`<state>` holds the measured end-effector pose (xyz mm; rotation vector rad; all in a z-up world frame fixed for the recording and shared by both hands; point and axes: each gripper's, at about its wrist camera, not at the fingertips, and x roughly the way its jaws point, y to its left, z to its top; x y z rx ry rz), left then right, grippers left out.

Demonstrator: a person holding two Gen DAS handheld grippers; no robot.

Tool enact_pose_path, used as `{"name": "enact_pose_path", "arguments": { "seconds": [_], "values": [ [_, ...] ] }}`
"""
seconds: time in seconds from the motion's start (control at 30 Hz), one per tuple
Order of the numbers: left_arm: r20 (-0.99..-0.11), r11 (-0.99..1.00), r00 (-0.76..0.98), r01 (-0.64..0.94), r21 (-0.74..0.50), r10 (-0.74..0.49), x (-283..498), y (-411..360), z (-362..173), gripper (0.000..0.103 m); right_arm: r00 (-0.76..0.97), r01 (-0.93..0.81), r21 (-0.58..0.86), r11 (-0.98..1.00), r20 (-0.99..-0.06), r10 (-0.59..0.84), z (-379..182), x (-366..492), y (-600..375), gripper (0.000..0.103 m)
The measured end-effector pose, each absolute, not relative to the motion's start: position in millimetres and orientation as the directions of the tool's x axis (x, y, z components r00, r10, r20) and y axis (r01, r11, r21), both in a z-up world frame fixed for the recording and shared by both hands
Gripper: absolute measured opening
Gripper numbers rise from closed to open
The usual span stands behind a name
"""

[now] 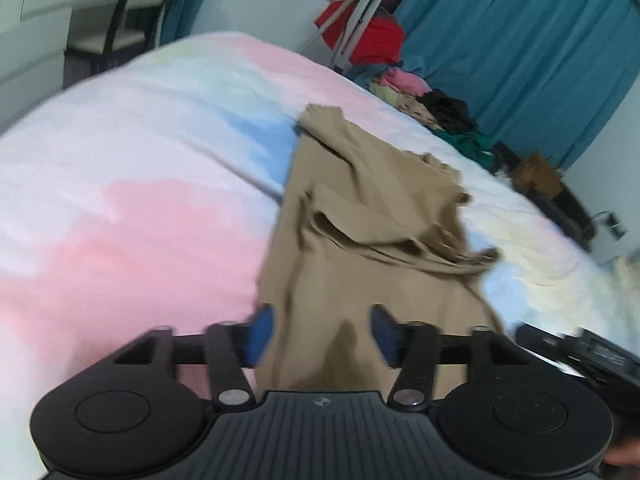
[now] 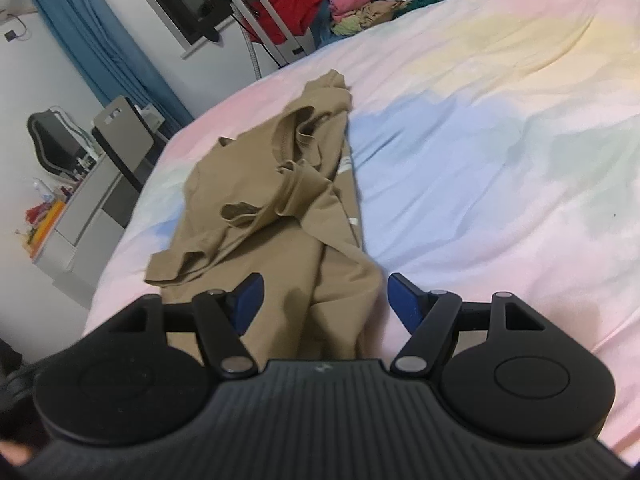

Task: Fold clothes

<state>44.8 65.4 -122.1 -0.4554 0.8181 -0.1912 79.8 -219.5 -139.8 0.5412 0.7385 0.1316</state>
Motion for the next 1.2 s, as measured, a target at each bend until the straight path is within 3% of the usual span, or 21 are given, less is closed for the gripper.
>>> {"name": "enact_pose_path", "arguments": {
  "seconds": [0.07,0.13,0.23,0.37,0.5,0.67,0.7,0.83,0.87,0.93,1.03,1.13,1.17,1.2],
  "values": [
    [-0.626,0.825,0.655,-0.008,-0.565,-0.423,27,68,-121,0.075,0.743,0.072,0.53,0.845,-0.594,0.309,-136,77,-221,0.071],
    [-0.608,0.759,0.617,-0.026,-0.65,-0.499,18,66,-133,0.078,0.747,0.076,0.548,0.833,-0.585,0.317,-134,74,-223,0.071],
    [-0.584,0.664,0.553,-0.073,-0.744,-0.594,13,62,-155,0.078,0.749,0.092,0.582,0.808,-0.575,0.329,-134,72,-226,0.072],
    [-0.605,0.634,0.527,-0.151,-0.758,-0.597,31,57,-180,0.075,0.743,0.104,0.621,0.777,-0.567,0.354,-136,73,-227,0.072],
    [-0.54,0.553,0.59,-0.181,-0.813,-0.6,42,66,-188,0.073,0.742,0.111,0.628,0.77,-0.568,0.356,-137,73,-227,0.072],
    [-0.422,0.504,0.689,-0.095,-0.858,-0.589,37,73,-176,0.054,0.757,0.129,0.672,0.73,-0.542,0.365,-131,67,-235,0.072],
    [-0.392,0.492,0.702,-0.068,-0.868,-0.595,33,74,-173,0.054,0.766,0.136,0.691,0.71,-0.528,0.367,-128,65,-239,0.072],
    [-0.426,0.468,0.685,-0.139,-0.873,-0.591,33,77,-183,0.055,0.81,0.13,0.803,0.581,-0.424,0.405,-112,49,-258,0.071],
    [-0.438,0.462,0.678,-0.16,-0.872,-0.59,33,78,-187,0.051,0.811,0.128,0.824,0.552,-0.407,0.42,-111,45,-260,0.071],
    [-0.46,0.451,0.665,-0.203,-0.869,-0.588,33,80,-193,0.042,0.795,0.133,0.85,0.51,-0.399,0.458,-115,40,-259,0.071],
    [-0.492,0.432,0.643,-0.266,-0.862,-0.586,34,83,-202,0.042,0.737,0.153,0.878,0.454,-0.407,0.539,-131,40,-244,0.071],
    [-0.48,0.423,0.656,-0.259,-0.868,-0.582,34,83,-201,0.028,0.675,0.158,0.899,0.408,-0.4,0.62,-145,42,-220,0.071],
    [-0.464,0.423,0.669,-0.239,-0.874,-0.58,34,82,-197,0.017,0.649,0.156,0.902,0.401,-0.4,0.647,-150,42,-210,0.071],
    [-0.448,0.422,0.682,-0.22,-0.879,-0.578,34,81,-194,0.012,0.625,0.155,0.907,0.391,-0.397,0.673,-155,43,-201,0.071]
  ]
}}
